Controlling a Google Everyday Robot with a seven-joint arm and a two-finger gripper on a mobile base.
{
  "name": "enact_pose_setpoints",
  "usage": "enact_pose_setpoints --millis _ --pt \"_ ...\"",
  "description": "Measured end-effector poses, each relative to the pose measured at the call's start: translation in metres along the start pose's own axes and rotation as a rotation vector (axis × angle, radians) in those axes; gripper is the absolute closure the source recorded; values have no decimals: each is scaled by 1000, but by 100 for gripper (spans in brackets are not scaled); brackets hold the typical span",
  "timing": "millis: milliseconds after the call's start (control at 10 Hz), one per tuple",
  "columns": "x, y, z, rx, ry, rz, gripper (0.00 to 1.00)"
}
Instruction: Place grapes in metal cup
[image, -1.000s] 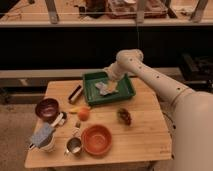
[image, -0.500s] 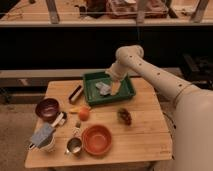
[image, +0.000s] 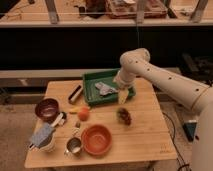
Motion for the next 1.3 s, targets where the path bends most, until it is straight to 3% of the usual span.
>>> enact_pose_setpoints --millis 300,400,500,600,700,800,900,1000,1300 --pt "-2 -2 3 -18 -17 9 20" --pt "0 3 6 -58 -68 46 20" --pt "4 12 2 -71 -99 77 20" --pt "7 19 0 -71 -101 103 20" --pt "11 33 -8 -67 -91 150 20" --pt "12 47 -17 -50 -54 187 20" --pt "14 59 -25 -38 -10 216 20" --pt "18 74 -34 -23 64 257 20" --pt "26 94 -23 -11 112 305 20"
